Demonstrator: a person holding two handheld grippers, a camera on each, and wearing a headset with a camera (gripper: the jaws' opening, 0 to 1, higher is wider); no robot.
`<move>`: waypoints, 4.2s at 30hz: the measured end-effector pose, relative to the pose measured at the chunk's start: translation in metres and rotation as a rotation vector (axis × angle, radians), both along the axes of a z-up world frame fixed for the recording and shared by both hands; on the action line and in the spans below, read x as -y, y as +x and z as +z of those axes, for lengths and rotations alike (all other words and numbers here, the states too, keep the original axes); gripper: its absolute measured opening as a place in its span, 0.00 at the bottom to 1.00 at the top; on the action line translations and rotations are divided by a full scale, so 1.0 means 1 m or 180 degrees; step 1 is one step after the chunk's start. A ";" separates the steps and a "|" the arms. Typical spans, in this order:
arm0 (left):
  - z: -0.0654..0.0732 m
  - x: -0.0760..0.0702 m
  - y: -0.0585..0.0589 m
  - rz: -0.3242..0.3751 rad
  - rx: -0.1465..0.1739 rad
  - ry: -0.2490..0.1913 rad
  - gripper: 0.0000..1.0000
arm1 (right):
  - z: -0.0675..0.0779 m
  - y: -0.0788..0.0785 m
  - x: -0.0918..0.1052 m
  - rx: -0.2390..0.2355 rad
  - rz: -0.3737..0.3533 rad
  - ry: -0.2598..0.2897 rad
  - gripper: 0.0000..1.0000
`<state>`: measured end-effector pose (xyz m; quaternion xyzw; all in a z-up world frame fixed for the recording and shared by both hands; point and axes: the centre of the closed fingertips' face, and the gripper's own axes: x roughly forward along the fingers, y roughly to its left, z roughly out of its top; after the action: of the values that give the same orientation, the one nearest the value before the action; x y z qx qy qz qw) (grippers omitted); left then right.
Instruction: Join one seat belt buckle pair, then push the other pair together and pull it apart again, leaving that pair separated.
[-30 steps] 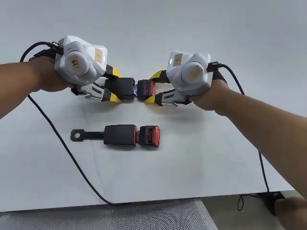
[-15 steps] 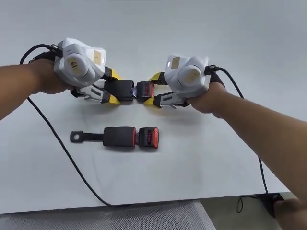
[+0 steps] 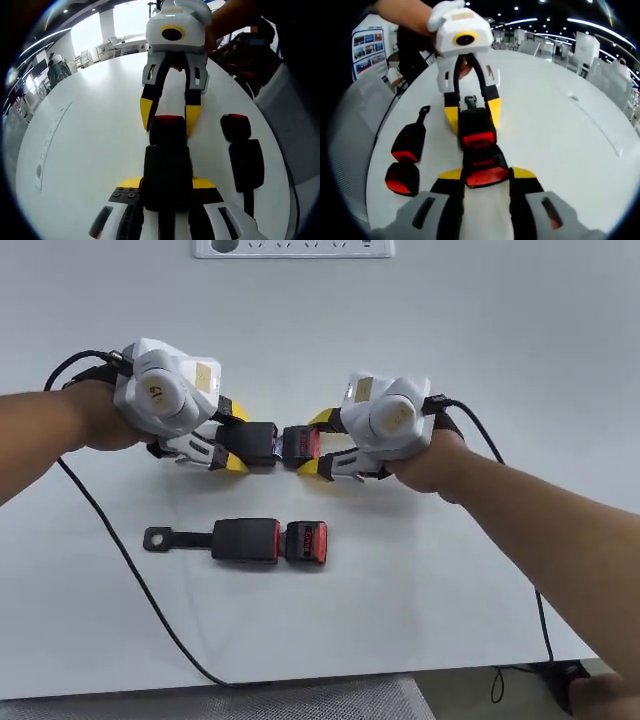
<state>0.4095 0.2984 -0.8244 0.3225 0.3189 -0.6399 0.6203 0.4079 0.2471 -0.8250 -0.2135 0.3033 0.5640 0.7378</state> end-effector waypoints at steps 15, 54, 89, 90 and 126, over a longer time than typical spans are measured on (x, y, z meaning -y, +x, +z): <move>0.000 0.000 0.000 0.0034 -0.0004 -0.0026 0.35 | -0.005 0.002 0.013 -0.0005 0.0018 0.0006 0.34; 0.000 0.000 0.000 0.0025 0.0000 0.0022 0.35 | 0.004 -0.004 0.083 -0.0038 -0.0161 -0.0002 0.35; 0.000 0.000 -0.001 0.0018 0.0006 0.0057 0.35 | 0.005 -0.010 0.152 -0.0120 -0.0207 -0.0150 0.36; 0.000 0.000 -0.001 0.0020 0.0005 0.0058 0.35 | 0.004 -0.010 0.153 -0.0120 -0.0210 -0.0155 0.36; 0.051 -0.011 0.009 0.1602 -0.0003 -0.0422 0.86 | 0.039 0.004 0.164 0.0307 -0.1546 0.0151 0.87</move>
<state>0.4186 0.3098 -0.7732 0.1913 0.3467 -0.4852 0.7796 0.4121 0.0829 -0.7857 -0.1436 0.2967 0.3662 0.8702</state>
